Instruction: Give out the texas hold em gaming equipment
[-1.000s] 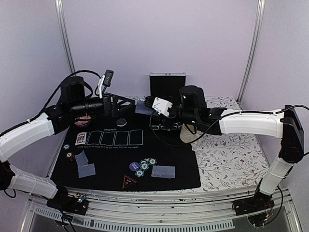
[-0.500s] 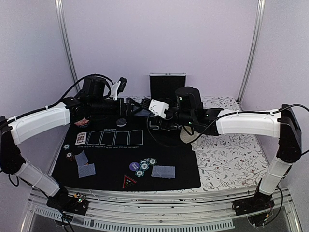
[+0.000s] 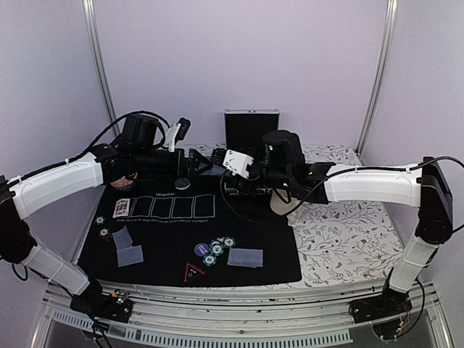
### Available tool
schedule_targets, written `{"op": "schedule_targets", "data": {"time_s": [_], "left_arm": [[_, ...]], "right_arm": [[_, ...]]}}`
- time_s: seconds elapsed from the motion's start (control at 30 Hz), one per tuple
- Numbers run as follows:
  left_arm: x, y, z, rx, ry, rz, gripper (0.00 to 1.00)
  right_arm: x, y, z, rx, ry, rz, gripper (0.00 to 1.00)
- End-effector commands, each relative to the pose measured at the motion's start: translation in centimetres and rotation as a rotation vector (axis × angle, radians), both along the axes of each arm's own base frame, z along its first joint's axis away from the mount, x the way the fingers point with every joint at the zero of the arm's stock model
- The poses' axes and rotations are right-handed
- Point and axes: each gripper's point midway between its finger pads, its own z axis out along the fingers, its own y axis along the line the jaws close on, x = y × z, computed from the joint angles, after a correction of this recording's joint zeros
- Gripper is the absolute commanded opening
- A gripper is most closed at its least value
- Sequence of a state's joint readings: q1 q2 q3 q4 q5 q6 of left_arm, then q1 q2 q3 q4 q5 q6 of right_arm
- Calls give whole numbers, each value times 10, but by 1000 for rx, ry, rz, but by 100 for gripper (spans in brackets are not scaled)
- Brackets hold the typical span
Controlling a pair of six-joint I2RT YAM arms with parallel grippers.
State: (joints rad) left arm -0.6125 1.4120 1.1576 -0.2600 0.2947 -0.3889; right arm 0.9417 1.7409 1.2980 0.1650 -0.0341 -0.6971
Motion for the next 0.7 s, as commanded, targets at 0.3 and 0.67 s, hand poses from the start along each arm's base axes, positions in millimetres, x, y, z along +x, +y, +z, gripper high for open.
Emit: {"op": "schedule_targets", "data": {"time_s": [0.3, 0.67], "left_arm": [[-16, -11, 39, -80, -60, -86, 92], [-13, 11, 56, -139, -59, -90, 98]], "right_arm": [[-4, 5, 16, 61, -28, 22, 53], [-10, 6, 23, 107, -52, 56, 52]]}}
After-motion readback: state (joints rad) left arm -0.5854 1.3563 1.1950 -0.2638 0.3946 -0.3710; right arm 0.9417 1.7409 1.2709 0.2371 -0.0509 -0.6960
